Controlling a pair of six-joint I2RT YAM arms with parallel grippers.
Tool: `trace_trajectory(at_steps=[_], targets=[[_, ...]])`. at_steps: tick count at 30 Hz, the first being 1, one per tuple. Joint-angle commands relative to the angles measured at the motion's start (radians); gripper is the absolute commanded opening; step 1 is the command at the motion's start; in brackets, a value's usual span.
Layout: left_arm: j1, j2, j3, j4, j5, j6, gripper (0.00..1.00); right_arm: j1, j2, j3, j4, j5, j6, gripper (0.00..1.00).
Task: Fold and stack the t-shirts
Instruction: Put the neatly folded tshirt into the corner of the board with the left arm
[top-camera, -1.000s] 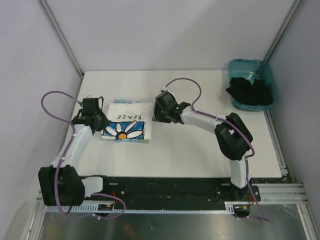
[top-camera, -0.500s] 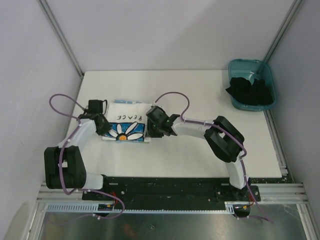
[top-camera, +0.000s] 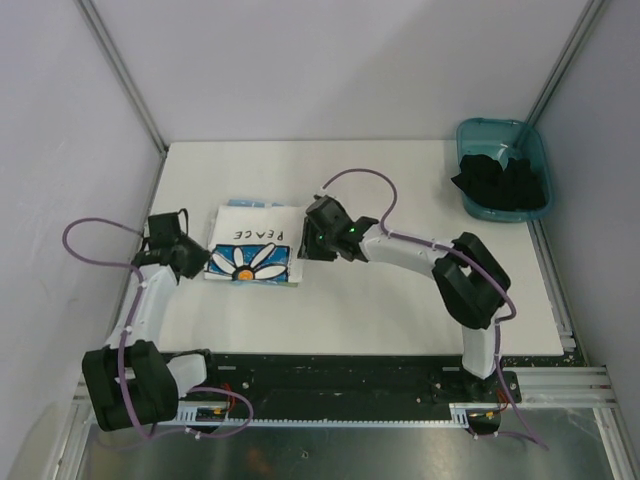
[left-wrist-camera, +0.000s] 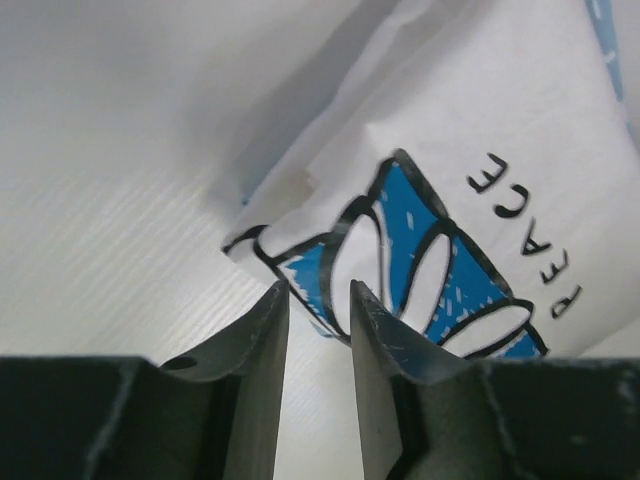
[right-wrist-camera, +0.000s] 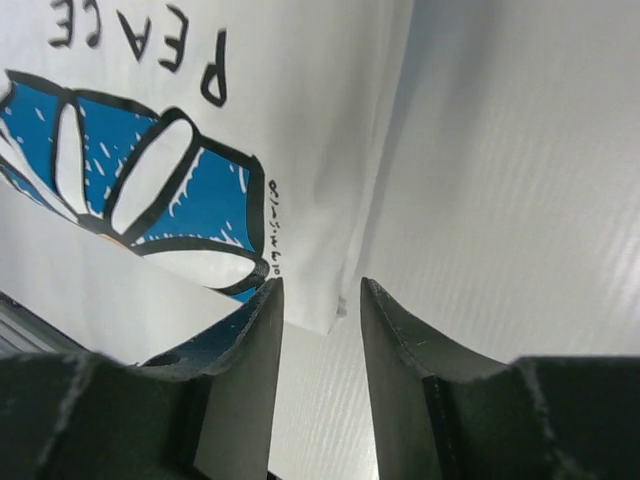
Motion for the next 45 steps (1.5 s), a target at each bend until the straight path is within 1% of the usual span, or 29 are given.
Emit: trace_trajectory(at_steps=[1, 2, 4, 7, 10, 11, 13, 15, 20, 24, 29, 36, 45], targets=[[-0.059, 0.024, 0.101, 0.049, 0.101, 0.010, 0.37, -0.064, -0.121, -0.032, -0.009, 0.014, -0.036, 0.41], [-0.103, 0.068, 0.156, 0.047, 0.106, 0.036, 0.38, -0.084, -0.139, -0.047, -0.008, 0.015, -0.041, 0.41], [-0.217, 0.148, 0.263, 0.046, 0.072, 0.074, 0.41, -0.131, -0.173, -0.074, -0.008, 0.019, -0.049, 0.42], [-0.377, 0.320, 0.452, 0.025, 0.004, 0.158, 0.50, -0.207, -0.232, -0.125, -0.007, 0.024, -0.059, 0.43], [-0.508, 0.524, 0.661, -0.011, -0.038, 0.298, 0.58, -0.284, -0.298, -0.175, -0.006, 0.018, -0.069, 0.46], [-0.543, 0.585, 0.724, -0.025, -0.082, 0.356, 0.61, -0.308, -0.316, -0.187, -0.006, 0.015, -0.074, 0.46], [-0.599, 0.688, 0.836, -0.036, -0.144, 0.458, 0.67, -0.347, -0.351, -0.205, -0.012, 0.014, -0.087, 0.48], [-0.633, 0.781, 0.929, -0.040, -0.175, 0.549, 0.71, -0.382, -0.378, -0.222, -0.017, 0.010, -0.097, 0.49], [-0.664, 0.946, 1.093, -0.049, -0.205, 0.718, 0.78, -0.439, -0.407, -0.254, -0.012, -0.005, -0.111, 0.49], [-0.666, 1.024, 1.137, -0.068, -0.213, 0.818, 0.80, -0.459, -0.403, -0.278, 0.002, -0.038, -0.118, 0.49], [-0.662, 1.072, 1.120, -0.081, -0.222, 0.895, 0.81, -0.476, -0.378, -0.291, 0.024, -0.069, -0.116, 0.50], [-0.638, 1.090, 1.078, -0.079, -0.127, 0.881, 0.80, -0.481, -0.347, -0.293, 0.042, -0.088, -0.117, 0.49], [-0.620, 1.130, 1.086, -0.075, -0.082, 0.883, 0.78, -0.481, -0.338, -0.303, 0.050, -0.094, -0.119, 0.49]])
